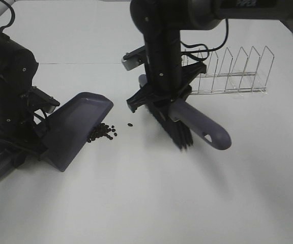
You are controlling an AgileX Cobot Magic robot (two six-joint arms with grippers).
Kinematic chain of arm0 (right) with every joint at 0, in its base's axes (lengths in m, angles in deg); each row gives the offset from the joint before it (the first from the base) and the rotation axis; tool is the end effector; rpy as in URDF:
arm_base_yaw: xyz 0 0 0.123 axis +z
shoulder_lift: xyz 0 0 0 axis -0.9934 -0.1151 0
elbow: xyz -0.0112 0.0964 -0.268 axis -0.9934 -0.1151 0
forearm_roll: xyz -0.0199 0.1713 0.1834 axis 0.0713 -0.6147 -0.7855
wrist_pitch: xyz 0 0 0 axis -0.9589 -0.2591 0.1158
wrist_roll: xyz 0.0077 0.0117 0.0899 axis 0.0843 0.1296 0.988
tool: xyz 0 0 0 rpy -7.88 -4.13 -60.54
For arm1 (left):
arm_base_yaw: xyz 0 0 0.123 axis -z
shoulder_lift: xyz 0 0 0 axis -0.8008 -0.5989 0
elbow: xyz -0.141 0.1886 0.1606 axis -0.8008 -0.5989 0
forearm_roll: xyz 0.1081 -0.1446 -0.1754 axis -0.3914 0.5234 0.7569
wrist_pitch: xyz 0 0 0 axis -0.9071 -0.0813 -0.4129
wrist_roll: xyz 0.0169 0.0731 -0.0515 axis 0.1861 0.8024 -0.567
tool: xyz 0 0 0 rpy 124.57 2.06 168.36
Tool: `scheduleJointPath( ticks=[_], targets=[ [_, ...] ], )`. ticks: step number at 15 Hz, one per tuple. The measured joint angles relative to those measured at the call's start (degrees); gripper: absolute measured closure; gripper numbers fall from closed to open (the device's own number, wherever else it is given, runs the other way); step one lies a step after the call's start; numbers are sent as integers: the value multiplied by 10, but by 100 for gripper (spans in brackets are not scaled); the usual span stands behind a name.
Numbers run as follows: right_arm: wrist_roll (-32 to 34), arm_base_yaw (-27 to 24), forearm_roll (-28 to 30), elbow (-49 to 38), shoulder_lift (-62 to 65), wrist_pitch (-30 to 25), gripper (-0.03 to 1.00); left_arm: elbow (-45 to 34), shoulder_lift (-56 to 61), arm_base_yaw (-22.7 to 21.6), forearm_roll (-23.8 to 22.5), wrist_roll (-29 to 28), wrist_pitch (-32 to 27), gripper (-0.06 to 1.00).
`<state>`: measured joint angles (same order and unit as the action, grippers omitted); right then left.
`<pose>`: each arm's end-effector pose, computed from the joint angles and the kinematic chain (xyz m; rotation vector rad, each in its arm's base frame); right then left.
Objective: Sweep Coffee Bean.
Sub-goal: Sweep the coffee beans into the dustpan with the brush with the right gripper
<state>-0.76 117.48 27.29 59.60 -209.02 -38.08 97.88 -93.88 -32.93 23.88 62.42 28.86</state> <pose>0.3914 0.2355 0.1524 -0.7064 2.9433 -0.3877 0.3371 -0.1032 0.0975 -0.7676 -2.8574 -0.3556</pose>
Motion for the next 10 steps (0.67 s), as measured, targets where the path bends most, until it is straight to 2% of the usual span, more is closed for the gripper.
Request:
scheduleJointPath(
  ticks=[3, 7, 8, 10],
  targets=[
    [0, 34, -13, 62, -57, 2, 62, 0, 0, 0, 16, 3, 3, 61],
    [-4, 41, -110, 92, -91, -1, 62, 0, 0, 0, 41, 7, 13, 61],
    [-7, 41, -154, 93, -91, 6, 62, 0, -1, 0, 57, 9, 11, 61],
    [-16, 41, -179, 93, -92, 32, 62, 6, -7, 0, 66, 13, -1, 61]
  ],
)
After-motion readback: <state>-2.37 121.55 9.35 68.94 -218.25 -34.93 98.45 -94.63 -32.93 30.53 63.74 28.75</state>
